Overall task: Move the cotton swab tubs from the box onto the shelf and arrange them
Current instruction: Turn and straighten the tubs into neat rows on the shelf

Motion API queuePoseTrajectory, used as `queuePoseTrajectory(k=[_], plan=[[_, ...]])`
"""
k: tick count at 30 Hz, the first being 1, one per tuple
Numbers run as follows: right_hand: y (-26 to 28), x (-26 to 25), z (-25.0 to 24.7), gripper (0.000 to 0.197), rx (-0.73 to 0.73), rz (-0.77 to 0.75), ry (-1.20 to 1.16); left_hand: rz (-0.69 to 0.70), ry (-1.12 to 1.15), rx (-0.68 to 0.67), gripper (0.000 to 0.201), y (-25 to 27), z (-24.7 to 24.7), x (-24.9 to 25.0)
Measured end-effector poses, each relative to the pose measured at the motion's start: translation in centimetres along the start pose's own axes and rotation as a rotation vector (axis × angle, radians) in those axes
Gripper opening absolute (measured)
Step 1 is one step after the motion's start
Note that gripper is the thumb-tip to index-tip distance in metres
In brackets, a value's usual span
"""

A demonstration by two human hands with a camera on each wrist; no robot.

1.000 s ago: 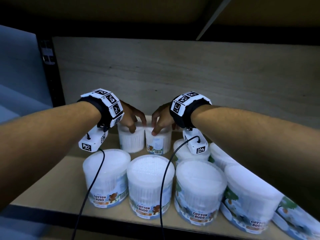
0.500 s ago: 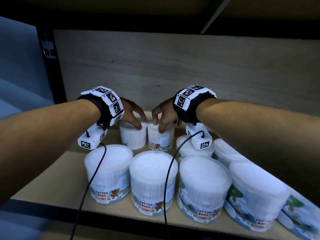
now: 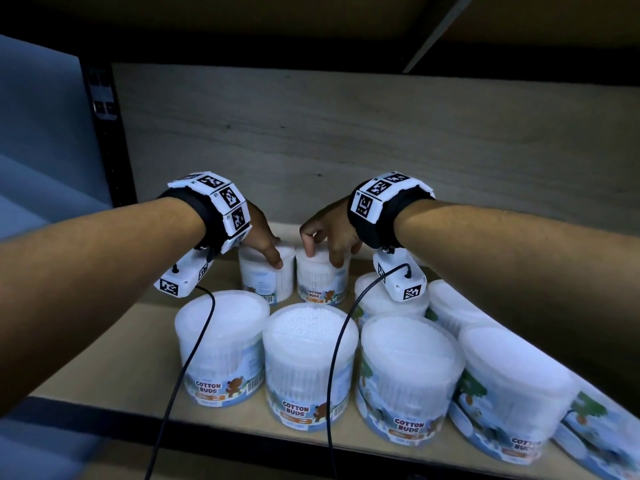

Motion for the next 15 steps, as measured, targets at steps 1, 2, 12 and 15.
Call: queuePoseTrajectory(k=[1, 2, 12, 15], plan=[[0.0, 0.1, 0.0, 0.043, 0.002, 0.0, 0.0, 0.001, -0.004, -0.009, 0.072, 0.0, 0.1, -0.1], [-0.1, 0.1, 0.0, 0.043, 0.005, 0.003, -0.002, 0.001, -0.007, -0.014, 0.072, 0.0, 0.3, -0.2], [0.9, -0.7, -1.1, 0.051, 0.109, 0.049, 0.014, 0.08, 0.068, -0.007, 0.079, -0.8, -0.6, -0.1], [1.0, -0.8, -0.8, 0.056, 0.08, 0.077, 0.058, 0.113, 0.03, -0.056, 0.076, -1.0, -0.2, 0.3]])
Point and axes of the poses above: each hand's wrist, its own y-axis away from the middle knuckle, its own z-axis out of the palm, x = y × z, the point moved 9 cm from there along -y, towards the middle knuckle, and after that the axes turned 7 degrees about -x, right-handed, at the moved point
